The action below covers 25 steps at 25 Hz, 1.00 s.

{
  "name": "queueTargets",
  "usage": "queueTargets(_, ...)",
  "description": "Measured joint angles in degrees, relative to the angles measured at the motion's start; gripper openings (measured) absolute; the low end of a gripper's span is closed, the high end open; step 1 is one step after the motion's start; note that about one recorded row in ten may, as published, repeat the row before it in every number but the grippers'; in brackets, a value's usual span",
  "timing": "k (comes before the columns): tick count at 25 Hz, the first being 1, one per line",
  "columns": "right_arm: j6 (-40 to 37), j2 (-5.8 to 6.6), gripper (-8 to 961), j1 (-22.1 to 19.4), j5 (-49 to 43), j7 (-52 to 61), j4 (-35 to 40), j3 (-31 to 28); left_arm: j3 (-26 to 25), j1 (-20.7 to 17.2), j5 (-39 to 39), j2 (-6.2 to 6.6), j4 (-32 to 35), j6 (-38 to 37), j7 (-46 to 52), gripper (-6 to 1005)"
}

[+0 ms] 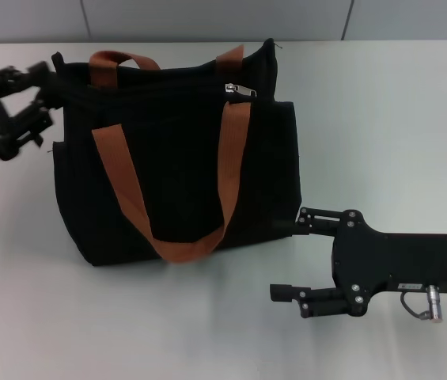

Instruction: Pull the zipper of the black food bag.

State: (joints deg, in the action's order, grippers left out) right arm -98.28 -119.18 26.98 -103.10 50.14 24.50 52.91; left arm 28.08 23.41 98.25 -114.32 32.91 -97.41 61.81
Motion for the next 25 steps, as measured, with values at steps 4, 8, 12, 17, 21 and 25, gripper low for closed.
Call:
queueTargets(4, 0.7, -0.01, 785, 0.3, 0.0, 0.2, 0.0, 0.0, 1.6, -1.1, 3.3, 3.15, 6.3, -3.2, 9.8, 289)
queueTargets(8, 1.3, 0.0, 786, 0.6, 0.0, 0.3, 0.0, 0.0, 1.7, -0.6, 5.0, 5.82, 7.8, -7.4, 14.8, 422)
queueTargets(12, 2.6, 0.0, 786, 1.1, 0.0, 0.4, -0.1, 0.0, 1.3, 0.4, 4.0, 6.47, 9.0, -12.3, 16.4, 613)
queueTargets(17, 3.3, -0.04, 785, 1.6, 0.0, 0.4, -0.3, 0.0, 1.4, 2.4, 2.3, 4.39, 8.7, -16.3, 15.2, 825)
queueTargets(21, 3.8, -0.06, 784, 1.8, 0.0, 0.4, -0.4, 0.0, 3.1, 2.9, 2.2, 0.36, 8.3, -17.4, 10.2, 823)
queueTargets(25, 3.7, -0.08, 783, 1.9, 0.0, 0.4, -0.7, 0.0, 7.8, 2.0, 2.9, -3.14, 7.4, -17.5, 4.5, 821)
